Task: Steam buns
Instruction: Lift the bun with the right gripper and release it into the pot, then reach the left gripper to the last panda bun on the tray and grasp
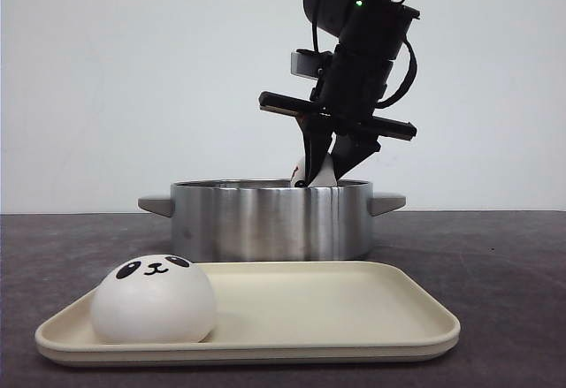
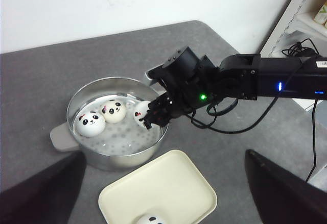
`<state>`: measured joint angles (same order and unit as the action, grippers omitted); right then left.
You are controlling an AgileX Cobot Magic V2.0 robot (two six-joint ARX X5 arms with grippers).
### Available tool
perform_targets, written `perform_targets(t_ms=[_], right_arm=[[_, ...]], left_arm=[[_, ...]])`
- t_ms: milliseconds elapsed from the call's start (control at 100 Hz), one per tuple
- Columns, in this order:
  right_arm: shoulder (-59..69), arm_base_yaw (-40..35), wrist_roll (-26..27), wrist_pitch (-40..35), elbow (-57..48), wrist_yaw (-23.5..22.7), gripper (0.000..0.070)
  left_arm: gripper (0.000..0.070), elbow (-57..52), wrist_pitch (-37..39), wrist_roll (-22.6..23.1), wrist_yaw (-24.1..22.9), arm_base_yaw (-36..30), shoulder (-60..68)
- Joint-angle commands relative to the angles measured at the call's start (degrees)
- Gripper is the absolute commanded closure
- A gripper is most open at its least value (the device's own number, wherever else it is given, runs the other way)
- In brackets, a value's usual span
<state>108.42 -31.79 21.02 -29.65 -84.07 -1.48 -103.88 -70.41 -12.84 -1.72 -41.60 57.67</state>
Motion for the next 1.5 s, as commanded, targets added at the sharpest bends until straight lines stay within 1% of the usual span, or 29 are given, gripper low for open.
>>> perform_targets(t_ms=[0,10,20,60,90,120,280,460,500,550,570,590,640,690,700,730,850,980,1120,1200,1300,1390,1490], right_arm=[[1.51,-0.11,0.98,0.50,-0.90,0.15,0.0468],[1.51,-0.07,1.09,0.55,-0.90,0.15,0.0430],[1.51,-0.07,1.11,0.55,-0.90,0.15,0.0417],[1.51,-0.04,1.09,0.55,-0.90,0.15,0.0332],[1.51,-0.04,1.09,0.55,-0.90,0.15,0.0289],[1.51,-0.04,1.09,0.46,-0.90,0.13,0.0264],[1.49,0.07,1.20,0.20,-0.92,-0.17,0.0264],[0.74,0.11,2.97,-0.31,-1.57,-0.96,0.0266],[0.13,0.13,2.93,-0.52,-2.10,-1.64,0.0282],[-0.70,0.11,2.91,-0.81,-3.06,-2.19,0.0343],[-1.31,0.11,2.89,-1.05,-3.67,-2.29,0.0388],[-1.73,0.11,2.82,-1.29,-4.07,-2.27,0.0414],[-3.30,0.11,2.32,-2.05,-5.68,-2.19,0.0510],[-5.20,0.04,1.25,-2.43,-7.41,-2.16,0.0625],[-5.86,-0.02,0.76,-2.54,-7.96,-2.16,0.0659],[-7.02,-0.20,0.13,-2.64,-8.83,-2.16,0.0700],[-13.53,-1.44,-3.02,-3.52,-12.68,-2.21,0.0700],[-21.92,-3.76,-5.27,-5.14,-14.95,-2.16,0.0700],[-30.08,-6.38,-6.56,-5.64,-14.93,-2.12,0.0700],[-33.57,-7.45,-6.95,-6.05,-14.93,-1.86,0.0700],[-36.96,-8.31,-7.80,-6.56,-14.93,-1.46,0.0700],[-38.82,-8.39,-8.07,-7.37,-14.93,-1.46,0.0700],[-39.78,-8.39,-7.63,-8.81,-14.93,-1.51,0.0700]], left_arm=[[0.0115,-1.16,0.22,-0.07,-0.24,-0.48,0.37],[0.0115,-1.16,0.15,-0.07,-0.24,-0.48,0.37],[0.0115,-1.16,0.13,-0.07,-0.24,-0.48,0.37],[0.0115,-1.16,0.04,-0.07,-0.24,-0.48,0.37],[0.0115,-1.16,-0.02,-0.07,-0.24,-0.48,0.37],[0.0115,-1.16,-0.11,-0.07,-0.24,-0.48,0.37],[0.0115,-1.16,-0.59,-0.02,-0.20,-0.48,0.76],[0.0115,-0.98,-2.10,0.00,-0.22,-0.48,1.77],[0.0115,-0.50,-2.34,-0.04,-0.20,-0.48,2.03],[0.0115,0.87,-2.25,-0.04,-0.17,-0.52,2.23],[0.0115,1.90,-1.99,-0.04,-0.17,-0.52,2.25],[0.0115,2.62,-1.81,-0.07,-0.17,-0.52,2.25],[0.0115,5.33,-0.96,-0.31,-0.17,-0.52,2.25],[0.0115,8.70,0.35,-0.83,0.24,-0.55,2.19],[0.0115,9.79,0.92,-1.07,0.26,-0.55,2.16],[0.0115,11.61,1.75,-1.57,0.42,-0.61,2.10],[0.0115,21.05,7.23,-3.48,1.16,-1.38,1.84],[0.0115,31.71,14.19,-6.32,3.28,-2.64,1.95],[0.0114,42.56,21.00,-10.86,3.41,-3.65,2.69],[0.0112,47.41,23.80,-12.07,3.39,-3.78,4.20],[0.0104,50.47,25.44,-12.31,3.39,-3.74,7.74],[0.0103,50.60,26.58,-12.33,3.72,-3.76,12.22],[0.0103,50.60,29.57,-12.33,4.90,-3.78,17.62]])
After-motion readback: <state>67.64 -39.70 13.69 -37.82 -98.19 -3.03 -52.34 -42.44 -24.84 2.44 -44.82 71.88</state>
